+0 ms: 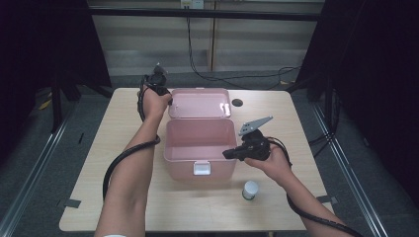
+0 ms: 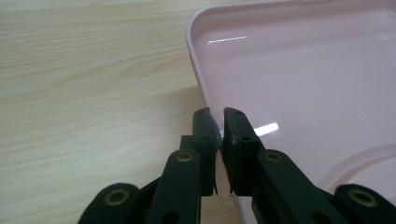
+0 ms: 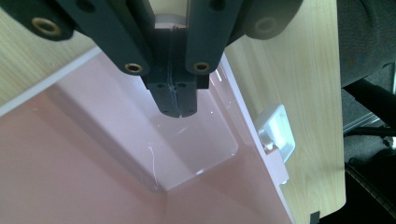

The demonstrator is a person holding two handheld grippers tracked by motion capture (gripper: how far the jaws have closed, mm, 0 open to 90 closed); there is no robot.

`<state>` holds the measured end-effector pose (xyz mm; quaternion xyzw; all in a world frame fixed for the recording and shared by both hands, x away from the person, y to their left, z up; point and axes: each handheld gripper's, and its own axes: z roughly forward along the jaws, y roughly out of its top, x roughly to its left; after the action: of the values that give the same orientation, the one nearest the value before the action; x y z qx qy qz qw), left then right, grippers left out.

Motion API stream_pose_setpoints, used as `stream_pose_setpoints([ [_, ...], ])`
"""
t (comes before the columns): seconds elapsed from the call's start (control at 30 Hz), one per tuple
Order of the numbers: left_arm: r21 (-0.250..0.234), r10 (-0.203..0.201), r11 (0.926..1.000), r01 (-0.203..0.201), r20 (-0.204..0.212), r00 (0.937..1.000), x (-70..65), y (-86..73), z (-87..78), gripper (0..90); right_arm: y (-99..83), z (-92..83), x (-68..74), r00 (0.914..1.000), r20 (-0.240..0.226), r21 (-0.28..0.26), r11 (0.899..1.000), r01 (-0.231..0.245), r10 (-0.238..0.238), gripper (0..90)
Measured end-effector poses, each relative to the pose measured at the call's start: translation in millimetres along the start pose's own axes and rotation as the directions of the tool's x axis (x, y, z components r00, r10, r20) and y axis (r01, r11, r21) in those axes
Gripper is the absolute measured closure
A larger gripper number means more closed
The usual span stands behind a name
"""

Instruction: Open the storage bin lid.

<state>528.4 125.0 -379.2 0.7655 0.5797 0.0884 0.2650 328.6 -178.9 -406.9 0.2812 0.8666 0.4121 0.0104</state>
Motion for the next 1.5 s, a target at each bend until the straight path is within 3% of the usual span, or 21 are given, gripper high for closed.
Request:
stream_pose_setpoints([
  [0.27,-0.003,0.001,1.0000,-0.001,0.010,1.0000,-0.1,-2.9,1.2,83.8,0.2,7.2,5.8,0.9998,-0.021,0.012,1.000,0.007,-0.007,89.9],
  [0.87,-0.014,0.026,0.9996,-0.026,0.003,0.9997,-0.4,-6.7,-1.3,83.3,1.4,4.8,6.7,0.9999,0.004,0.014,1.000,0.011,-0.011,85.9],
  [1.27,-0.034,0.030,0.9990,-0.030,0.010,0.9995,-0.5,-9.7,-14.2,71.7,4.5,-6.6,4.0,0.9994,0.034,-0.010,1.000,-0.005,0.006,81.0],
  [1.5,-0.048,0.036,0.9982,-0.036,0.007,0.9993,1.9,-14.5,-25.6,58.5,4.6,-8.6,3.6,0.9986,0.052,-0.015,1.000,-0.012,0.013,73.4],
])
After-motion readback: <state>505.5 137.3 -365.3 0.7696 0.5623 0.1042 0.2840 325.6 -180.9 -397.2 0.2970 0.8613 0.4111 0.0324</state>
